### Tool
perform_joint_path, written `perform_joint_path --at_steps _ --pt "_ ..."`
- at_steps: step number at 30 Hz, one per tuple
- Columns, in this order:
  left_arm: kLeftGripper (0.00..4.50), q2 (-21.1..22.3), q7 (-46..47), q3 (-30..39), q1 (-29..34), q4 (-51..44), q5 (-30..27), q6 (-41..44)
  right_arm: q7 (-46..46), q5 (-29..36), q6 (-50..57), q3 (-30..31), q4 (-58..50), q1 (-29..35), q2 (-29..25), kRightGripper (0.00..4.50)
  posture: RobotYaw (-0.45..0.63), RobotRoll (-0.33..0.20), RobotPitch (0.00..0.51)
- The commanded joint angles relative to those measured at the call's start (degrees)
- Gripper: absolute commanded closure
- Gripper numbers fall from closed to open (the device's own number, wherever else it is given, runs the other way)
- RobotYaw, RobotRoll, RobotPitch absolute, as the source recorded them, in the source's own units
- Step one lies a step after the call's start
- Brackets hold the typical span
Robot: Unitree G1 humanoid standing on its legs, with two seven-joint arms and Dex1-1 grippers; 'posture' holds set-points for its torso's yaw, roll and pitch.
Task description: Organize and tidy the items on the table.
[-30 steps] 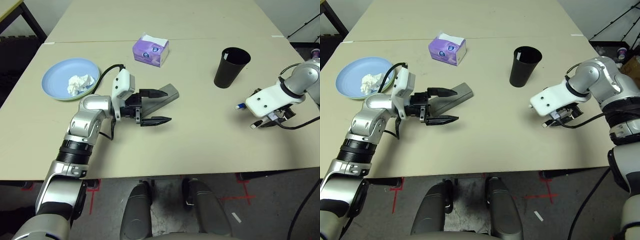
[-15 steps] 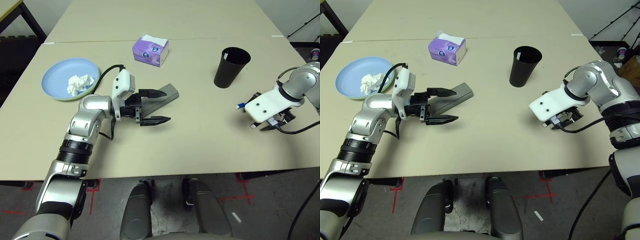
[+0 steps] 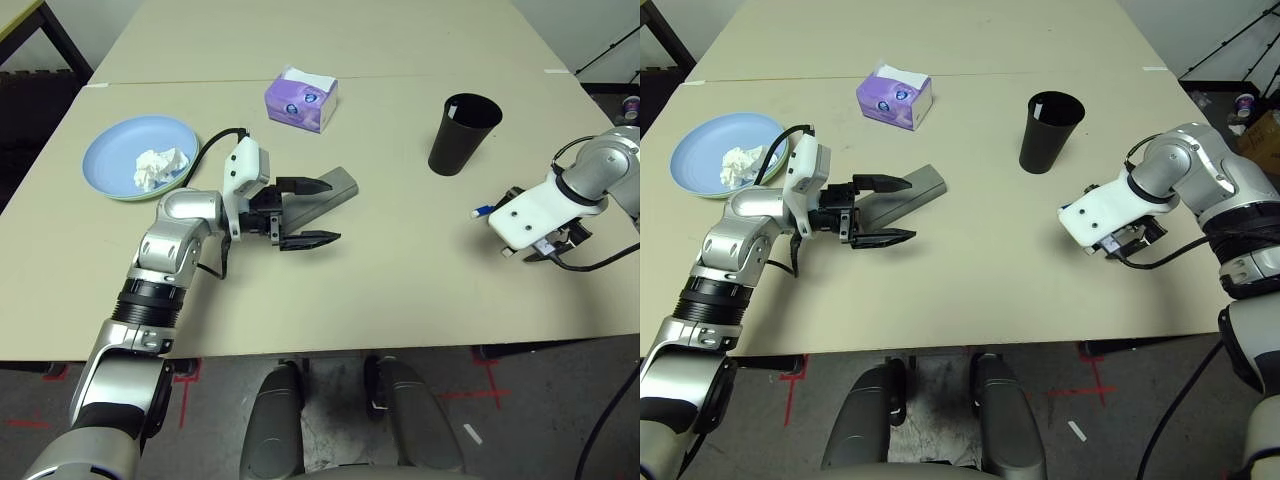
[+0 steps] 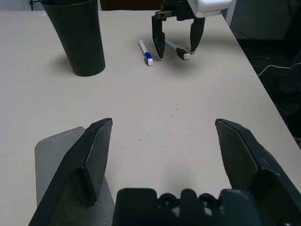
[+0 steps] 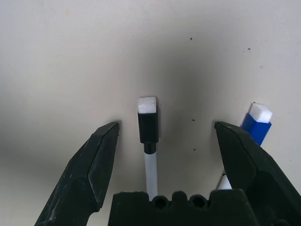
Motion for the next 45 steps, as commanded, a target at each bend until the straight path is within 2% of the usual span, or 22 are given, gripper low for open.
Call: perform_joint_path --at_steps 1,5,9,10,11,18,25,29,31,33,36,39,45 --pt "0.00 0.54 0.08 -0.06 -0.01 -0.29 0.30 0.40 0.61 0.32 0.63 0.63 -1.21 1.04 0.01 0.63 -0.08 0.000 0.218" --pt "0.00 0.69 0.19 0.09 0.01 0.06 0.38 0.27 0.95 0.26 1.01 0.70 -1.38 1.02 0.11 2.07 -0.08 0.000 0.219" --pt "0.00 0.87 0.76 0.63 -0.13 0.73 0.46 0.21 1.06 0.17 1.13 0.76 -1.06 0.13 0.52 3.70 -0.08 0.000 0.215" --pt "0.00 0.88 1.02 0.81 -0.16 0.84 0.43 0.30 1.11 0.23 1.16 0.72 -1.01 -0.08 0.63 4.01 -0.08 0.000 0.215" --pt "0.00 0.89 1.81 1.33 -0.22 1.13 0.38 0.47 1.11 0.33 1.25 0.60 -1.00 -0.43 0.73 4.11 -0.08 0.000 0.212" --pt "0.00 1.85 4.90 4.05 0.64 0.51 -0.13 1.62 1.21 0.93 1.74 -0.10 -0.56 -1.58 0.61 4.11 -0.08 0.000 0.203" --pt "0.00 3.81 5.54 5.69 2.48 -5.55 -2.43 5.19 2.33 3.24 3.84 -0.60 -0.47 -2.04 1.01 4.11 -0.08 0.000 0.199" --pt "0.00 4.75 5.64 5.72 4.09 -8.49 -3.38 7.17 2.49 14.48 14.37 2.14 -4.19 -3.39 0.01 4.11 -0.07 0.000 0.198" --pt "0.00 4.87 5.82 5.76 4.41 -8.83 -3.47 7.41 2.49 21.11 22.71 2.21 -6.45 -4.88 0.24 4.11 -0.08 0.000 0.196" --pt "0.00 4.87 5.97 5.71 4.60 -8.88 -3.48 7.44 2.49 24.92 28.12 1.29 -6.78 -6.74 1.00 4.11 -0.08 0.000 0.196" --pt "0.00 4.64 6.33 5.62 4.77 -8.81 -3.51 7.43 1.61 26.84 32.81 -3.51 -3.99 -9.32 3.89 4.11 -0.08 0.000 0.192" --pt "0.00 4.32 6.72 5.55 5.09 -8.73 -3.50 7.32 -4.29 30.09 36.16 -10.58 -0.54 -10.48 8.30 4.11 -0.08 0.000 0.192" --pt "0.00 3.73 8.08 5.88 6.14 -8.53 -3.56 7.06 -17.94 42.60 41.95 -28.91 1.21 -7.13 16.37 4.11 -0.08 0.000 0.195"
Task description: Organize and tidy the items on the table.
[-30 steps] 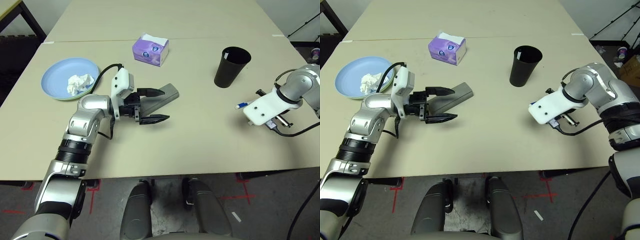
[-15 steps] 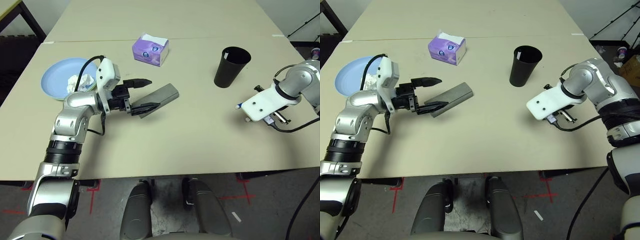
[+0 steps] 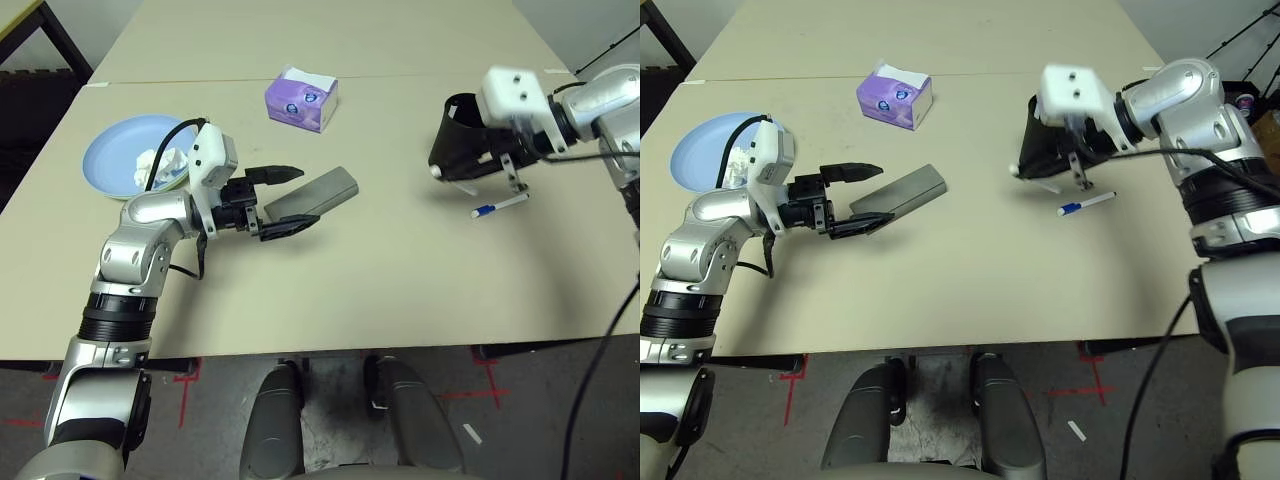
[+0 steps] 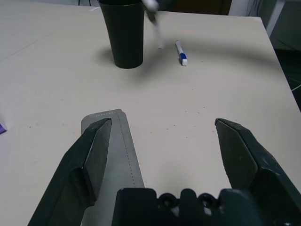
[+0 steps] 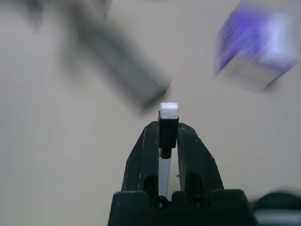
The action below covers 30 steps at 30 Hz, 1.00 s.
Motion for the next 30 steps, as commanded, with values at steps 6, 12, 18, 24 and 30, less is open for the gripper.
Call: perform_joint_path --at_steps 6,12,18,24,30 --pt "0.00 0.04 1.60 0.80 2.27 -0.71 -0.57 0.17 -18.30 12.94 6.71 -18.97 -3.38 6.34 6.13 4.11 -0.08 0.000 0.197" --pt "0.00 -0.60 4.36 2.16 2.99 -0.56 -0.55 0.00 -24.53 16.46 6.28 -24.06 -6.87 9.46 8.36 4.11 -0.08 0.000 0.198" --pt "0.00 -0.82 5.12 2.24 3.40 -1.15 -0.88 0.16 -25.54 16.82 5.20 -25.02 -5.23 7.54 6.77 4.11 -0.08 0.000 0.195" --pt "0.00 -1.23 6.67 2.72 3.84 -1.58 -0.86 -0.15 -25.15 16.22 3.43 -25.50 -3.20 7.64 3.66 4.11 -0.08 0.000 0.194" --pt "0.00 -1.80 8.59 3.24 3.22 -2.88 -2.29 1.04 -24.34 15.98 3.64 -25.86 -2.45 9.12 -0.17 4.11 -0.08 0.000 0.193"
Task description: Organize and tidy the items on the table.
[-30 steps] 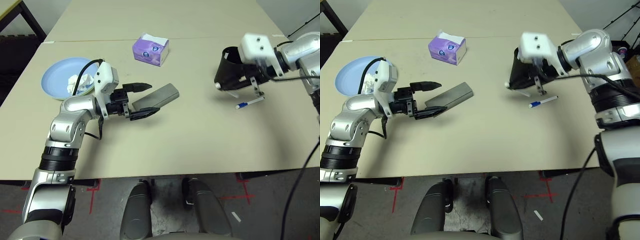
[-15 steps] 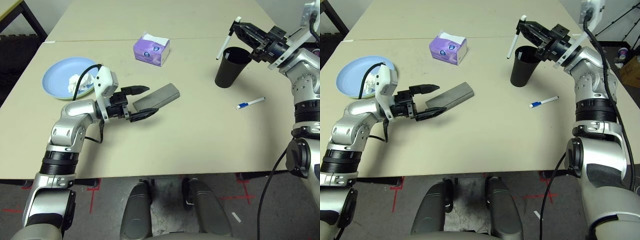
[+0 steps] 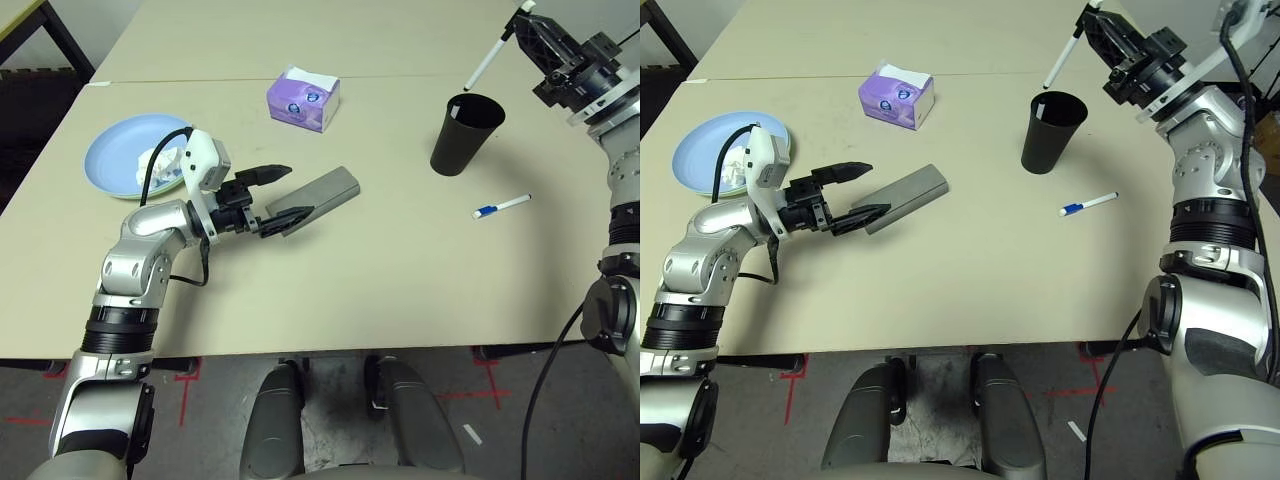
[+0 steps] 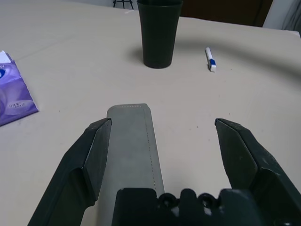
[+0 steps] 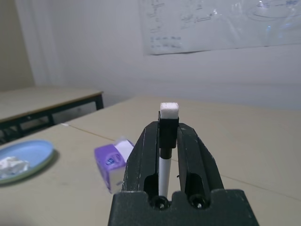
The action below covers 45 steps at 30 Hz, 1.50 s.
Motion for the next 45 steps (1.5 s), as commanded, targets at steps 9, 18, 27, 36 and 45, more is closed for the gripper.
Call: perform_joint_path --at_steps 9,18,27,36,45 --pt "0.00 -1.05 1.60 1.02 -0.86 -0.80 -1.94 2.15 1.65 -1.35 -0.11 2.02 -2.48 5.14 0.22 4.11 -0.08 0.000 0.193" --pt "0.00 -0.75 1.43 0.81 -0.66 -0.86 -1.75 1.94 1.52 -3.23 -0.27 4.11 -2.07 4.17 1.08 4.11 -0.08 0.000 0.186" --pt "0.00 -0.94 1.65 1.07 -0.86 -0.67 -1.76 1.49 1.47 -4.90 -0.20 4.50 -2.45 4.18 0.26 1.27 -0.08 0.000 0.180" --pt "0.00 -2.14 1.97 1.98 -1.98 -1.23 -3.36 1.29 3.19 -3.41 2.46 4.30 -4.98 2.65 -0.36 0.05 -0.08 0.000 0.176" --pt "0.00 -3.01 2.58 2.43 -2.01 -1.89 -4.13 1.50 9.11 -1.32 8.50 5.89 -8.96 1.25 -1.55 0.05 -0.09 0.000 0.177"
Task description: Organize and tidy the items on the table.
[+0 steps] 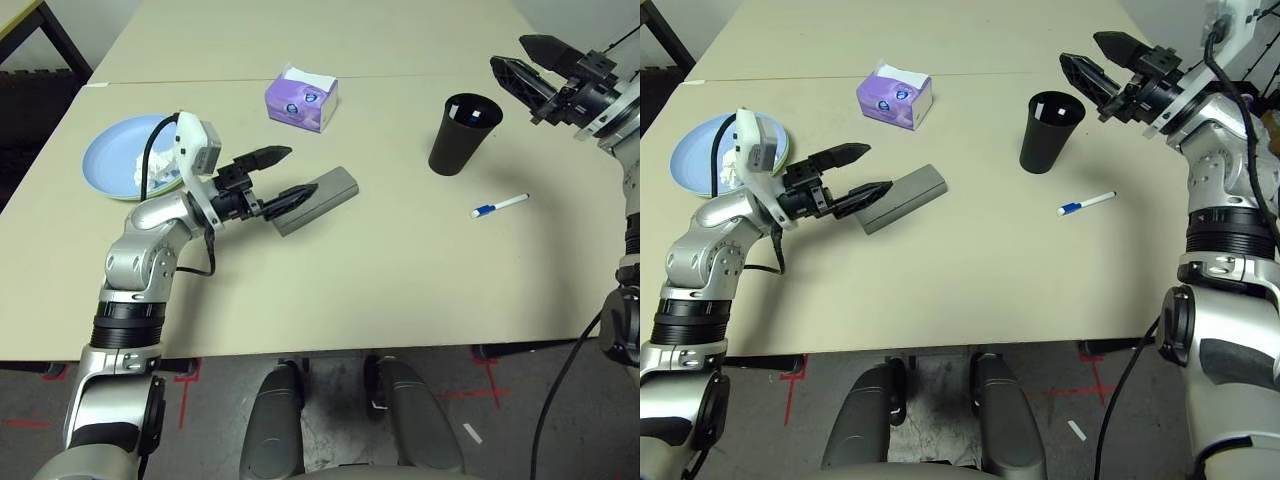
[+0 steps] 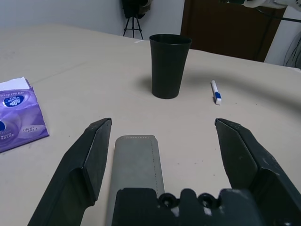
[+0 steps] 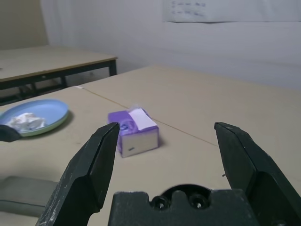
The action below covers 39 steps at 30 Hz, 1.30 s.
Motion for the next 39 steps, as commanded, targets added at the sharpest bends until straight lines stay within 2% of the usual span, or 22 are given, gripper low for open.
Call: perform_joint_path --at_steps 1,4,8,12,17,20,22,29,39 --pt "0.00 -0.25 -0.10 0.22 0.25 -1.76 -0.85 -0.04 4.66 2.12 4.36 2.11 -4.04 -0.35 -1.51 0.05 -0.09 0.000 0.178" --pt "0.00 -0.17 -0.24 0.17 0.48 -1.88 -0.85 0.06 9.36 3.07 8.50 4.51 -7.46 0.08 -3.34 0.05 -0.09 0.000 0.181" --pt "0.00 -0.04 -0.62 -0.04 0.57 -1.62 -0.77 0.09 18.98 0.66 8.55 11.00 -10.89 1.57 -7.52 0.05 -0.09 0.000 0.183" --pt "0.00 -0.17 -1.13 -0.47 0.32 -1.11 -0.50 -0.16 32.29 -10.82 -5.91 22.71 -8.58 2.39 -13.52 0.05 -0.10 0.000 0.185" --pt "0.00 -0.40 -1.17 -0.62 0.13 -0.97 -0.38 -0.11 33.94 -18.91 -19.57 34.45 0.94 -3.40 -16.31 0.05 -0.10 0.000 0.192" --pt "0.00 -0.34 -1.13 -0.64 0.39 -1.18 -0.40 0.08 33.94 -28.44 -27.12 40.73 9.08 -7.90 -14.77 0.05 -0.09 0.000 0.196" --pt "0.00 -0.09 -1.23 -0.72 0.62 -1.37 -0.37 0.32 33.88 -32.61 -31.05 42.89 13.32 -10.33 -12.82 0.05 -0.09 0.000 0.199" --pt "0.00 0.54 -1.54 -0.92 0.98 -1.86 -0.38 1.10 33.94 -41.15 -41.64 47.27 23.27 -15.48 -9.37 0.05 -0.08 0.000 0.213" --pt "0.00 1.47 -2.96 -1.62 1.19 -1.24 0.23 1.44 31.77 -48.76 -48.31 47.40 31.84 -18.62 -6.18 0.05 -0.09 0.000 0.220"
